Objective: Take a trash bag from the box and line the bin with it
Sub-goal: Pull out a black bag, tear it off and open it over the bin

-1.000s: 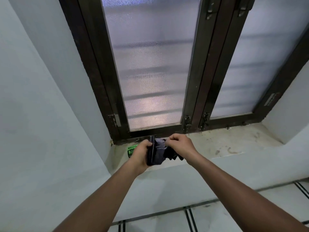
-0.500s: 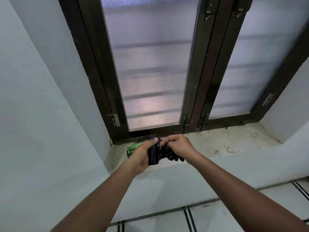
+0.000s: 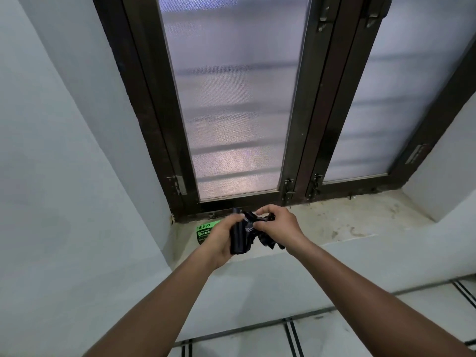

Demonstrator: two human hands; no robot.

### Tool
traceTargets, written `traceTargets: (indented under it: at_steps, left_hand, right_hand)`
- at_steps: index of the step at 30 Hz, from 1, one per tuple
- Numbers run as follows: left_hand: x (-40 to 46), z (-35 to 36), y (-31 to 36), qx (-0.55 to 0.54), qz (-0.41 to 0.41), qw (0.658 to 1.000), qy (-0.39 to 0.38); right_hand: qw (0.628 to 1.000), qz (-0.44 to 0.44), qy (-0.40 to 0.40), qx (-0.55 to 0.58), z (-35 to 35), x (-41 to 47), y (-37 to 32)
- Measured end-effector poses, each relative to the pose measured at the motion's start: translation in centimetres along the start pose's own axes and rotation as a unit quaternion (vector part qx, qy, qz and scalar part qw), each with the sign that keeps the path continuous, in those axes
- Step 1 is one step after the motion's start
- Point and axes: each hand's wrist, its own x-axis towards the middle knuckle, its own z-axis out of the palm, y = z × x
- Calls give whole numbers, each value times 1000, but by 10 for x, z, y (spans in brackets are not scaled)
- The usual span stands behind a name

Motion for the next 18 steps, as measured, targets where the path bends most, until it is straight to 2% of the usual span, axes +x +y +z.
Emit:
traceTargets:
  at_steps: [3, 6, 11, 16, 18]
  left_hand:
    - [0, -2, -3, 24, 13, 1000, 5]
    - [2, -3, -3, 35, 8, 998, 43]
    - [-1, 3, 2, -24, -11, 998, 61]
    - [-5, 3, 5, -17, -7, 996, 88]
    - [-6, 1, 5, -10, 2, 997, 74]
  right_hand:
    - [1000, 2, -15, 4, -2, -2, 0]
    - [1000, 15, -23, 9, -3, -1, 0]
    - [999, 2, -28, 41, 0, 0, 2]
    - [998, 17, -21, 55, 1, 3, 5]
    - [998, 5, -27, 64, 0, 2, 5]
